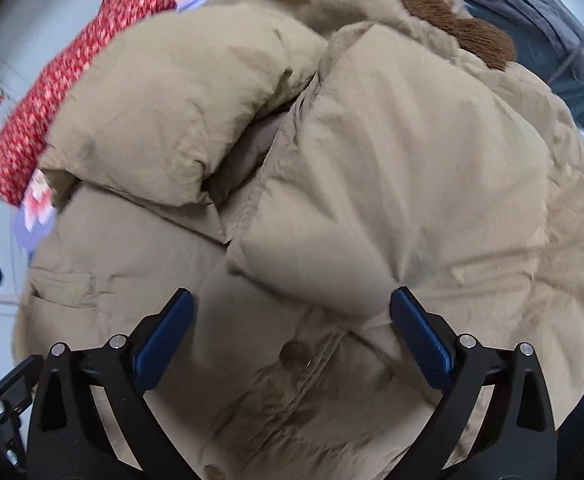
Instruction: Fold large clothes
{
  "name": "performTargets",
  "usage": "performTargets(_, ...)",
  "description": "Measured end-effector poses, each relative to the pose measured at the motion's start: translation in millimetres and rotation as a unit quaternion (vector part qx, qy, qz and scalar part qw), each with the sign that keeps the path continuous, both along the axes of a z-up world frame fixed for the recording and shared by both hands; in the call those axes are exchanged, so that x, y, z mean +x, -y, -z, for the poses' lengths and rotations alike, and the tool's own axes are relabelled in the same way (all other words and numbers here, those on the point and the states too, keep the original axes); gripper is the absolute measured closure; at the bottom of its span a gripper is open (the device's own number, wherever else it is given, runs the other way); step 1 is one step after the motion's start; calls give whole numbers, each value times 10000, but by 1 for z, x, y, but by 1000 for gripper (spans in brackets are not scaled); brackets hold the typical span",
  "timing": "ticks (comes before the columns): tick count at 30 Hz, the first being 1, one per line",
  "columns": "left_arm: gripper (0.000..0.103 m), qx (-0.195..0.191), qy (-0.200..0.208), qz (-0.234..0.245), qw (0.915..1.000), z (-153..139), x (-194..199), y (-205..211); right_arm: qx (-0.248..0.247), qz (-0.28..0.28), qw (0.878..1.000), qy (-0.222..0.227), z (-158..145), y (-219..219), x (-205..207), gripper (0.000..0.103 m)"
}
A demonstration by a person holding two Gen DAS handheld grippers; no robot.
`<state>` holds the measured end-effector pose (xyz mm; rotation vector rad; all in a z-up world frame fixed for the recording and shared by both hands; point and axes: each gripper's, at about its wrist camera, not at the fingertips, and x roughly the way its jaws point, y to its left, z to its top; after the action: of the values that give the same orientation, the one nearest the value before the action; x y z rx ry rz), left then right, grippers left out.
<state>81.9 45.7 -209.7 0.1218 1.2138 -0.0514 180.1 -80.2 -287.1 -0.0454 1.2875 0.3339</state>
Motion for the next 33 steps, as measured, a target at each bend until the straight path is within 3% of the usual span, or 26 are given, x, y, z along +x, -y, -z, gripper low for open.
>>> performTargets(8, 12, 86, 59, -222, 9997, -1, -1, -9, 1037, 669, 9923, 76, -31, 24, -24, 6)
performTargets(16, 12, 19, -19, -288, 9996, 4, -3, -13, 1829, 998, 9779, 176, -60, 28, 17, 6)
performTargets(20, 12, -40, -102, -402, 9991, 9, -1, -20, 2220, 844, 9713, 120, -60, 9, 36, 20)
performTargets(22, 12, -53, -132, -454, 9989, 11, 0, -24, 2102, 890, 9736, -52, -51, -4, 48, 23)
performTargets(24, 12, -55, -129, -496, 9987, 11, 1, -29, 1846, 982, 9776, -239, -36, -16, 58, 35)
performTargets(27, 12, -78, -141, -603, 9980, 12, 3, -36, 1898, 936, 9765, -396, -25, -26, 65, 47)
performTargets(28, 12, -84, -152, -625, 9979, 13, 4, -38, 1821, 891, 9784, -395, -25, -30, 67, 60)
performTargets(31, 12, -74, -161, -676, 9976, 15, 5, -42, 1887, 625, 9799, -148, -42, -41, 67, 89)
performTargets(33, 12, -67, -179, -671, 9976, 15, 6, -44, 1944, 338, 9801, 227, -68, -51, 63, 91)
